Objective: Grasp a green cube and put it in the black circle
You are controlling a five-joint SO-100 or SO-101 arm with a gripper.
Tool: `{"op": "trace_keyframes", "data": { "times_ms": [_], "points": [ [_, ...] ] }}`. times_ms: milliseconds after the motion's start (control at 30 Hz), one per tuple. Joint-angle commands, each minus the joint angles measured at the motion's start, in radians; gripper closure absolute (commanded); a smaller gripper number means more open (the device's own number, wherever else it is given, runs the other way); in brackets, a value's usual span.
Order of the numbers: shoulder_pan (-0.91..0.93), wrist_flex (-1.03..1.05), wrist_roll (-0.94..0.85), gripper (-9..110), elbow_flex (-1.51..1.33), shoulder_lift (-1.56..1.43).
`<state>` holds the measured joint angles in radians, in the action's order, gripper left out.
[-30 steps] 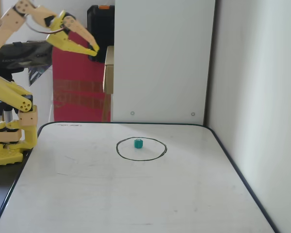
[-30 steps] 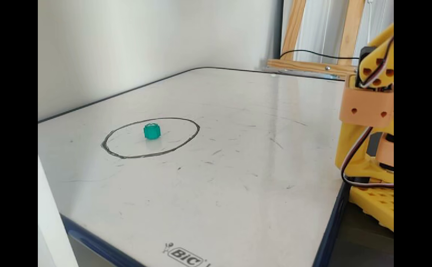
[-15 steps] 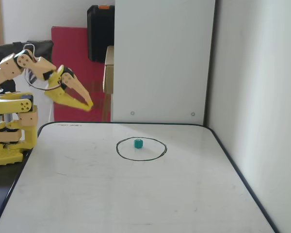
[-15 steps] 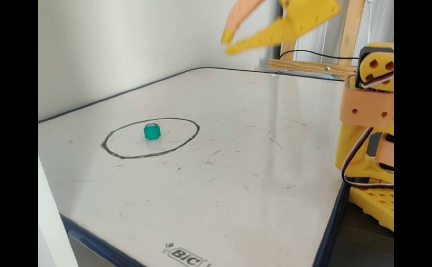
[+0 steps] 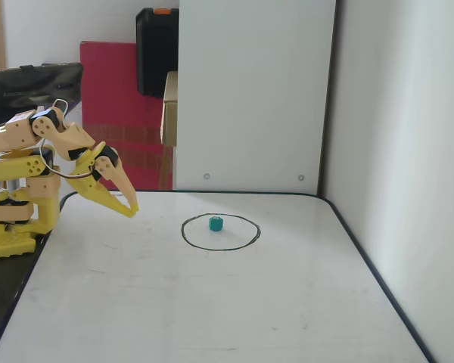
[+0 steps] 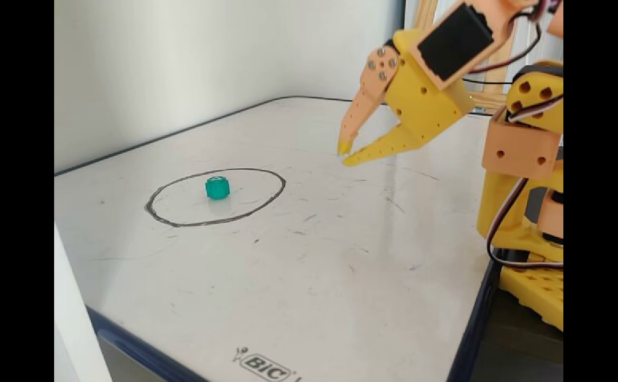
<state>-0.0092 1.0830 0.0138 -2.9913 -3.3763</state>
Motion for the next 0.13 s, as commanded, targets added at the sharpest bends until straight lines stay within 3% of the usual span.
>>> {"op": "trace_keyframes", "data": {
  "times_ms": [0, 100],
  "points": [
    [0.009, -0.023, -0.014, 101, -0.028, -0.005],
    [0.002, -0.054, -0.018, 101, -0.084, -0.005]
  ]
}}
